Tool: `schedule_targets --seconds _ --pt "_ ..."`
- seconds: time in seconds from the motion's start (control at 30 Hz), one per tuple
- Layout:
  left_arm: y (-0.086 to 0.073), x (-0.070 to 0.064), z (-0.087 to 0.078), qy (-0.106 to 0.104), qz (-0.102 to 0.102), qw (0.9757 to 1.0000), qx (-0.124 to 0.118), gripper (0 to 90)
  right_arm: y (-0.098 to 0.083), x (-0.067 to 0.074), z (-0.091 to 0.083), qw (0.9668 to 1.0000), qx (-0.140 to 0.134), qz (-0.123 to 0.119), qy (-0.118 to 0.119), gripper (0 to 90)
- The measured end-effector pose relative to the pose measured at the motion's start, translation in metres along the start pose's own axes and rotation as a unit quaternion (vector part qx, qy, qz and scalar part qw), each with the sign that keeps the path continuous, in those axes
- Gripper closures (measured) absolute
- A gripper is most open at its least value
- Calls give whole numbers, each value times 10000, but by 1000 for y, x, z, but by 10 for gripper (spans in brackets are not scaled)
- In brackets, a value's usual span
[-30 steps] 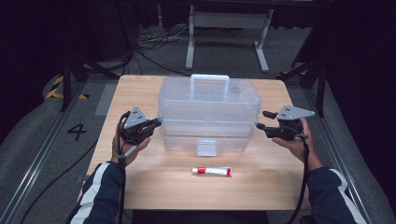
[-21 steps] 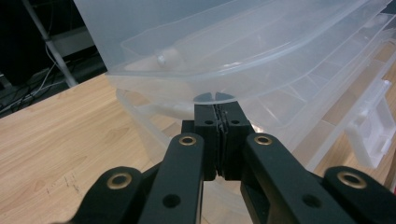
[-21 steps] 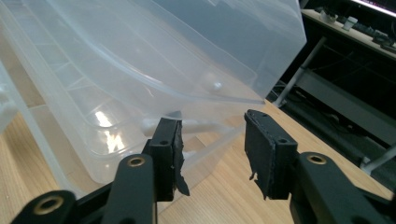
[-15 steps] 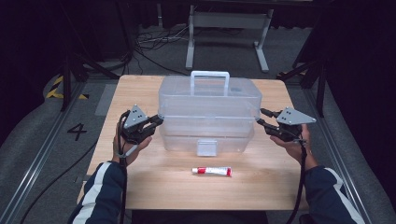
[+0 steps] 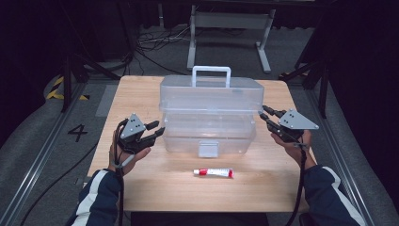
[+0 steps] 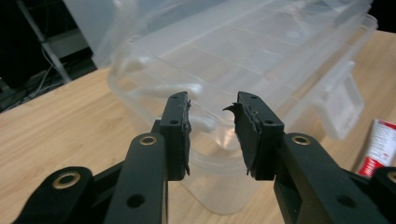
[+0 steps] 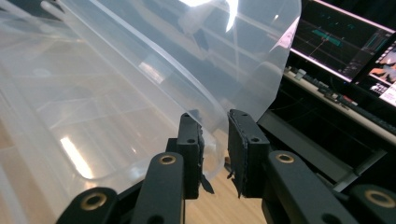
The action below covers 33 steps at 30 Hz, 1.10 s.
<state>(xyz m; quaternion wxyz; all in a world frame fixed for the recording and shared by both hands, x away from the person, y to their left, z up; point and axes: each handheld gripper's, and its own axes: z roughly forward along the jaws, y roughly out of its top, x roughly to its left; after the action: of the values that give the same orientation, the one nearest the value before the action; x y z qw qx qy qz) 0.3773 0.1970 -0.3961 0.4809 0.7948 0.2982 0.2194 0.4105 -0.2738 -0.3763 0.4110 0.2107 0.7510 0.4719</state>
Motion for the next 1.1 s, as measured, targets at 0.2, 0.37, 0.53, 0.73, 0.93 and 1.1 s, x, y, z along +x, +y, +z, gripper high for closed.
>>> schedule_targets --seconds 0.2,0.37,0.53,0.73,0.93,1.1 --pt "-5 -9 2 -169 145 9997 140 597 3 -1 3 9997 -146 94 -190 772" --pt "-6 -13 4 -225 212 9993 223 571 6 -1 7 9987 -240 147 -429 791" --pt "-7 -14 8 -266 292 9987 308 555 10 -1 10 9977 -293 226 -563 797" --pt "-7 -17 14 -463 350 9979 281 529 13 -2 12 9970 -311 181 -683 806" --pt "-4 -21 20 -553 423 9971 313 517 20 -2 13 9964 -327 124 -772 815" --pt "-3 -24 25 -601 502 9962 372 516 26 -4 16 9958 -337 185 -831 820"
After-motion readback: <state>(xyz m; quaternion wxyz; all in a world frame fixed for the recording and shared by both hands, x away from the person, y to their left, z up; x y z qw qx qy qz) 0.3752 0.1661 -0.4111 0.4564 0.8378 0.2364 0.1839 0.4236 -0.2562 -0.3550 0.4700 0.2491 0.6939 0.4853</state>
